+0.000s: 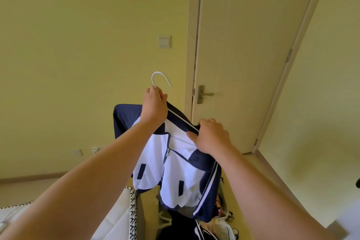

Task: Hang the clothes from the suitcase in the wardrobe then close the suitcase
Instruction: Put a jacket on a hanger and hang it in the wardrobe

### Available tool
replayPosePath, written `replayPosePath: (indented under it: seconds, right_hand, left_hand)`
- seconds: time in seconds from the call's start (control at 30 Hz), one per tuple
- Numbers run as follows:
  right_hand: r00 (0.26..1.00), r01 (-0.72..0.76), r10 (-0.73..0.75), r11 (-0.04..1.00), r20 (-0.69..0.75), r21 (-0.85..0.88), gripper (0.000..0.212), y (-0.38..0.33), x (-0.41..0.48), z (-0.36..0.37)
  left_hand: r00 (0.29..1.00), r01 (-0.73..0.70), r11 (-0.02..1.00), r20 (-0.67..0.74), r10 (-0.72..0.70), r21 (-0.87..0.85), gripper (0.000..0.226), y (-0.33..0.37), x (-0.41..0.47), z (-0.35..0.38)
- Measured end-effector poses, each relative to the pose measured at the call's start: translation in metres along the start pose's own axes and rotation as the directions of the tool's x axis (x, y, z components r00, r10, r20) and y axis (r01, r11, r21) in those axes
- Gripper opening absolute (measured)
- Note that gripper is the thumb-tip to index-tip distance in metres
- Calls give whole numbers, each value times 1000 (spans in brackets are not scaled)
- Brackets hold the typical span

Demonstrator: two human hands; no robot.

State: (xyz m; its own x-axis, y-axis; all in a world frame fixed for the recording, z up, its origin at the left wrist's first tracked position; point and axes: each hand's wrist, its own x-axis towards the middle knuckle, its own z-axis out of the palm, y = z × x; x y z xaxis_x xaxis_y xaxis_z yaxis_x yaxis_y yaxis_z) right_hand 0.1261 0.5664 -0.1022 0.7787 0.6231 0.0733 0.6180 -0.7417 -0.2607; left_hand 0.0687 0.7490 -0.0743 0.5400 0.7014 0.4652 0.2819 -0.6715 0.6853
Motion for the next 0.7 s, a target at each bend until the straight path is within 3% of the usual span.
replayPosePath:
  seconds: [0.1, 0.2, 0.3, 0.4, 0.5, 0.6, 0.7]
  right_hand:
    - [989, 136, -123, 977, -87, 167, 20, -2, 5, 7]
    - [983, 124, -101, 981, -152, 152, 20, 1, 8, 8]
    - [983, 84, -58, 986, -176, 146, 18, 7, 12, 10]
    - [981, 65, -41, 990, -190, 125, 29, 11, 12, 9]
    - [982, 42, -28, 997, -187, 69, 39, 8, 10, 6]
    - [984, -6, 0, 1000, -177, -28, 34, 2, 9, 3]
    - [988, -85, 78, 995, -133, -53, 32, 4, 9, -4]
  left_hand:
    - [997, -52, 998, 59, 54, -32, 25, 5, -2, 1]
    - [980, -53, 998, 192, 61, -44, 60, 2, -3, -3]
    - [944, -87, 996, 320, 82, 2, 79, -9, -2, -8]
    - [921, -161, 980, 374, 106, 117, 71, -23, -1, -10]
    - [919, -171, 940, 392, 45, 294, 53, -33, -1, -12]
    - [906, -212, 843, 422, -20, 495, 36, -34, -2, -15]
    - [882, -234, 809, 467, -57, 540, 33, -32, 0, -17]
